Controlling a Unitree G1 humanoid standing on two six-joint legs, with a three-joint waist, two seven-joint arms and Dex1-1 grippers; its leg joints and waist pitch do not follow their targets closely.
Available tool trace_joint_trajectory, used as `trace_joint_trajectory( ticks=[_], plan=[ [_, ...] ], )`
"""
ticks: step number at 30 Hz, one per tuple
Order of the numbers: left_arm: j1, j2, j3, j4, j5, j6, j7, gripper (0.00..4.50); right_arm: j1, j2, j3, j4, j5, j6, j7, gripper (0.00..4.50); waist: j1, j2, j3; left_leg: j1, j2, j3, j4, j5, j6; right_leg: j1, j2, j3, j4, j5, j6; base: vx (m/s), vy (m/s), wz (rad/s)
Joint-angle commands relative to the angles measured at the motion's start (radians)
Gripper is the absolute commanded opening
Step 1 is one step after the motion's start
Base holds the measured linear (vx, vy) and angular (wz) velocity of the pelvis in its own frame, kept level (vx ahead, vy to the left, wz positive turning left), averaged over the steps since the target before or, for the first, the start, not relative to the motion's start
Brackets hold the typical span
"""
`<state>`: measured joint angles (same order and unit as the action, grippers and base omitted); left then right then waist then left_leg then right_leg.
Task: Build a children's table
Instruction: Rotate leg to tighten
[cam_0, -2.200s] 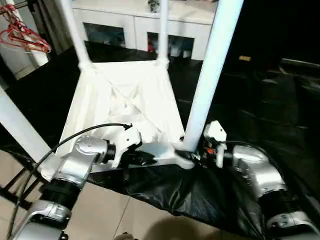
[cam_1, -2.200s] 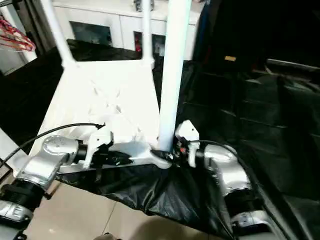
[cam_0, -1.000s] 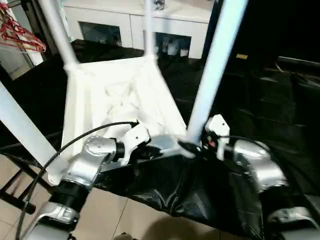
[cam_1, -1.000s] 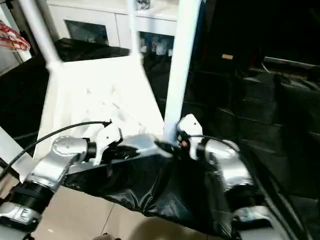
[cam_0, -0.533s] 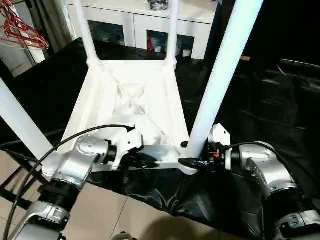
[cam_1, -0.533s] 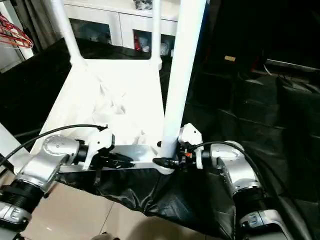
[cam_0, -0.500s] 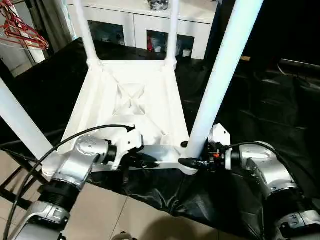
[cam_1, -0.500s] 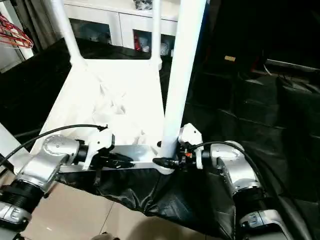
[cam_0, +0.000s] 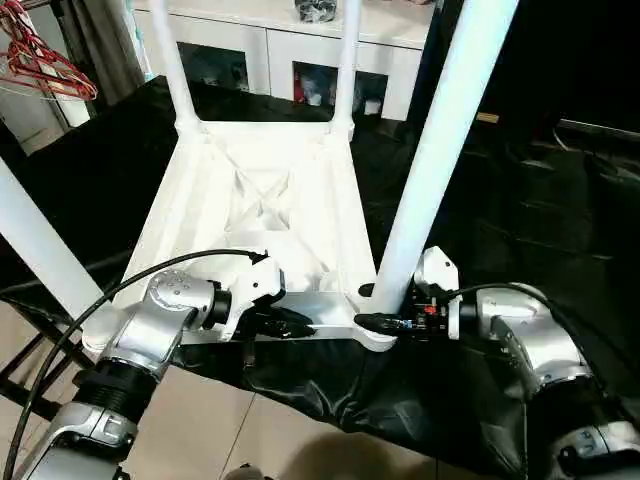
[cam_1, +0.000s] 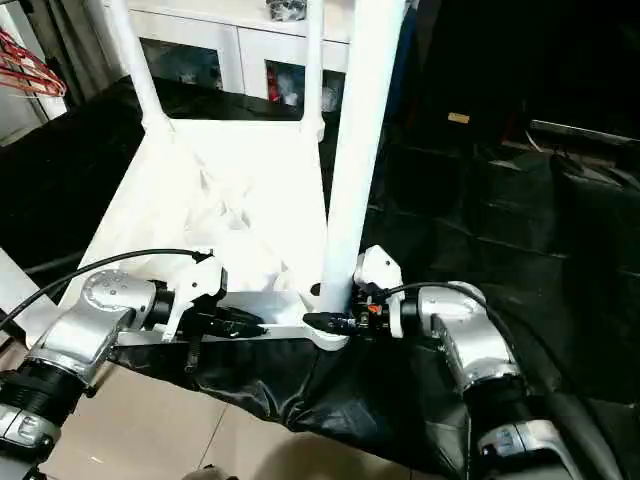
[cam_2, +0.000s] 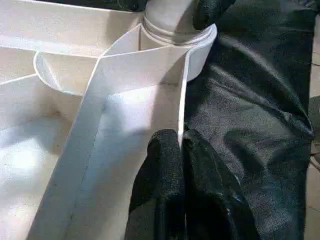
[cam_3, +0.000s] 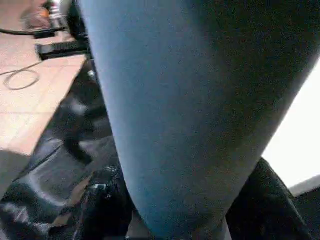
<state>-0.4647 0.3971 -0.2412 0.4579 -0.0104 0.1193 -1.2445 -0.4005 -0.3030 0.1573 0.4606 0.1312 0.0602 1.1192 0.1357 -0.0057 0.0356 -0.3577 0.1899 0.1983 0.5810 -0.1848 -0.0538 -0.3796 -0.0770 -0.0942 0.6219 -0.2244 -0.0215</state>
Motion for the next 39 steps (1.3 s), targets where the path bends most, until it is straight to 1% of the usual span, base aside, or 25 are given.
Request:
trace_joint_trajectory(
  ticks=[1,2,4,5,7,9,13,16,18,20,21,22,23,24,26,27,29,30,32,33,34,35,36,38,39],
  plan=[
    [-0.007,-0.054,0.025,0.003,0.02,0.033,0.161,0.0,0.021,0.079,0.054,0.062,-0.051,0.046,-0.124,1.98,-0.01,0.0,-0.036,0.011,0.057,-0.034,-0.078,-0.241,0.007,0.037,-0.097,0.064,-0.09,-0.242,-0.188,0.0,0.0,0.0],
    [-0.003,-0.089,0.023,-0.008,0.031,0.063,0.218,0.0,0.012,0.131,0.024,0.092,-0.055,0.056,-0.234,1.97,-0.014,-0.002,-0.034,0.015,0.057,-0.034,-0.08,-0.271,-0.004,0.036,-0.098,0.064,-0.098,-0.306,-0.172,0.0,0.0,0.0],
    [-0.002,-0.1,0.021,-0.012,0.033,0.073,0.232,0.0,0.009,0.146,0.015,0.1,-0.052,0.059,-0.26,1.96,-0.026,-0.004,-0.03,0.027,0.058,-0.041,-0.083,-0.347,-0.026,0.028,-0.103,0.066,-0.116,-0.466,-0.13,-0.035,0.001,-0.03],
    [-0.002,-0.126,0.019,-0.012,0.04,0.086,0.271,0.0,0.003,0.176,0.005,0.119,-0.055,0.061,-0.315,1.96,-0.029,-0.009,-0.029,0.024,0.058,-0.043,-0.085,-0.351,-0.026,0.03,-0.102,0.066,-0.118,-0.478,-0.12,0.0,0.0,0.0],
    [-0.005,-0.185,0.008,0.0,0.06,0.099,0.349,0.0,-0.014,0.244,-0.004,0.164,-0.075,0.059,-0.439,1.96,-0.035,-0.006,-0.025,0.031,0.055,-0.047,-0.09,-0.38,-0.032,0.028,-0.105,0.06,-0.131,-0.542,-0.094,0.0,0.0,0.0],
    [-0.01,-0.221,-0.007,0.01,0.07,0.099,0.379,0.0,-0.028,0.296,-0.014,0.186,-0.083,0.067,-0.532,1.96,-0.041,-0.006,-0.024,0.03,0.056,-0.051,-0.095,-0.388,-0.038,0.028,-0.103,0.061,-0.133,-0.549,-0.08,0.0,0.0,0.0],
    [-0.017,-0.239,-0.019,0.016,0.073,0.094,0.383,0.0,-0.032,0.328,-0.013,0.182,-0.083,0.06,-0.547,1.96,-0.045,-0.004,-0.024,0.038,0.053,-0.051,-0.094,-0.424,-0.029,0.018,-0.102,0.065,-0.138,-0.553,-0.073,0.0,0.0,0.0],
    [-0.027,-0.239,-0.027,0.022,0.072,0.08,0.367,0.0,-0.032,0.336,-0.022,0.172,-0.065,0.056,-0.524,2.66,-0.044,0.001,-0.024,0.036,0.052,-0.051,-0.095,-0.425,-0.024,0.017,-0.102,0.066,-0.138,-0.538,-0.077,0.0,0.0,0.0],
    [-0.03,-0.227,-0.029,0.023,0.071,0.064,0.349,0.0,-0.03,0.327,-0.03,0.161,-0.051,0.059,-0.498,2.74,-0.045,0.001,-0.026,0.034,0.052,-0.05,-0.096,-0.424,-0.021,0.019,-0.1,0.068,-0.136,-0.512,-0.083,0.0,0.0,0.0],
    [-0.027,-0.195,-0.026,0.014,0.062,0.041,0.298,0.0,-0.028,0.286,-0.03,0.135,-0.048,0.062,-0.444,3.0,-0.044,0.023,-0.026,0.035,0.052,-0.051,-0.096,-0.425,-0.023,0.018,-0.099,0.07,-0.135,-0.49,-0.092,0.0,0.0,0.0],
    [-0.023,-0.179,-0.024,0.009,0.055,0.029,0.266,0.0,-0.026,0.259,-0.021,0.119,-0.052,0.064,-0.41,3.1,-0.046,0.01,-0.028,0.032,0.052,-0.049,-0.096,-0.424,-0.017,0.023,-0.096,0.069,-0.133,-0.473,-0.094,0.0,0.0,0.0],
    [-0.023,-0.179,-0.024,0.009,0.055,0.029,0.266,0.0,-0.026,0.259,-0.021,0.119,-0.052,0.064,-0.41,3.15,-0.044,0.01,-0.031,0.028,0.053,-0.049,-0.096,-0.403,-0.013,0.028,-0.098,0.07,-0.128,-0.445,-0.099,0.0,0.0,0.0],
    [-0.021,-0.169,-0.022,0.006,0.051,0.03,0.245,0.0,-0.022,0.239,-0.015,0.106,-0.045,0.075,-0.375,3.21,-0.04,0.012,-0.033,0.025,0.054,-0.043,-0.095,-0.342,0.0,0.028,-0.095,0.074,-0.118,-0.351,-0.129,0.0,0.0,0.0],
    [-0.021,-0.154,-0.021,0.005,0.045,0.02,0.215,0.0,-0.015,0.211,-0.007,0.087,-0.029,0.087,-0.317,3.21,-0.041,0.002,-0.032,0.023,0.053,-0.041,-0.094,-0.327,0.01,0.032,-0.094,0.073,-0.117,-0.334,-0.135,0.0,0.0,0.0],
    [-0.021,-0.14,-0.018,0.003,0.038,0.023,0.187,0.0,-0.008,0.181,0.004,0.068,-0.015,0.097,-0.256,3.21,-0.033,0.007,-0.035,0.026,0.053,-0.035,-0.087,-0.285,0.026,0.031,-0.095,0.075,-0.111,-0.281,-0.157,0.058,-0.023,0.07],
    [-0.022,-0.124,-0.018,0.002,0.032,0.02,0.16,0.0,-0.002,0.152,0.016,0.051,-0.007,0.099,-0.2,3.21,-0.03,0.002,-0.036,0.024,0.053,-0.031,-0.084,-0.261,0.035,0.032,-0.094,0.076,-0.107,-0.248,-0.17,0.058,-0.027,0.09],
    [-0.022,-0.106,-0.02,0.0,0.028,0.014,0.129,0.0,0.004,0.123,0.03,0.038,-0.002,0.092,-0.145,3.21,-0.02,0.005,-0.041,0.017,0.053,-0.03,-0.08,-0.204,0.05,0.042,-0.094,0.073,-0.097,-0.187,-0.179,0.062,-0.028,0.04],
    [-0.022,-0.085,-0.022,-0.002,0.024,0.011,0.097,0.0,0.008,0.091,0.044,0.028,0.001,0.083,-0.086,3.21,-0.014,-0.002,-0.044,0.015,0.055,-0.028,-0.077,-0.16,0.062,0.044,-0.09,0.071,-0.088,-0.116,-0.186,0.059,-0.023,0.03],
    [-0.022,-0.037,-0.026,-0.002,0.015,0.006,0.024,0.0,0.013,0.027,0.07,0.011,0.019,0.067,0.049,3.07,-0.007,0.004,-0.049,0.011,0.055,-0.027,-0.07,-0.114,0.08,0.048,-0.087,0.066,-0.073,-0.022,-0.203,0.055,-0.012,0.03],
    [-0.025,-0.021,-0.026,0.002,0.014,0.005,0.004,0.0,0.012,0.005,0.078,0.007,0.025,0.068,0.096,2.98,-0.002,0.005,-0.058,0.009,0.055,-0.027,-0.06,-0.056,0.107,0.048,-0.084,0.063,-0.057,0.1,-0.223,0.053,0.001,0.03],
    [-0.025,-0.021,-0.026,0.002,0.014,0.005,0.004,0.0,0.012,0.005,0.078,0.007,0.025,0.068,0.096,2.88,-0.002,0.005,-0.058,0.009,0.055,-0.027,-0.06,-0.056,0.107,0.048,-0.084,0.063,-0.057,0.1,-0.223,0.0,0.0,0.0],
    [-0.029,-0.01,-0.026,0.01,0.013,0.001,-0.011,0.0,0.012,-0.01,0.08,0.004,0.027,0.07,0.137,2.88,-0.001,-0.006,-0.061,0.007,0.054,-0.026,-0.054,-0.014,0.13,0.048,-0.081,0.062,-0.046,0.19,-0.24,0.0,0.0,0.0],
    [-0.038,-0.001,-0.024,0.025,0.016,-0.007,-0.019,0.0,0.007,-0.021,0.085,0.007,0.024,0.078,0.17,2.79,0.005,-0.003,-0.063,0.005,0.053,-0.026,-0.049,0.011,0.149,0.046,-0.081,0.06,-0.04,0.234,-0.25,0.0,0.0,0.0],
    [-0.051,0.013,-0.021,0.043,0.015,-0.012,-0.038,0.0,0.003,-0.041,0.103,0.004,0.02,0.089,0.221,2.55,0.009,0.001,-0.058,0.005,0.054,-0.026,-0.05,-0.028,0.152,0.042,-0.084,0.058,-0.048,0.182,-0.252,0.0,0.0,0.0],
    [-0.057,0.018,-0.021,0.05,0.013,-0.015,-0.047,0.0,0.003,-0.051,0.115,0.001,0.019,0.092,0.241,2.5,0.012,0.003,-0.054,0.007,0.058,-0.027,-0.058,-0.083,0.126,0.044,-0.087,0.058,-0.058,0.08,-0.24,0.0,0.0,0.0]
  ],
)
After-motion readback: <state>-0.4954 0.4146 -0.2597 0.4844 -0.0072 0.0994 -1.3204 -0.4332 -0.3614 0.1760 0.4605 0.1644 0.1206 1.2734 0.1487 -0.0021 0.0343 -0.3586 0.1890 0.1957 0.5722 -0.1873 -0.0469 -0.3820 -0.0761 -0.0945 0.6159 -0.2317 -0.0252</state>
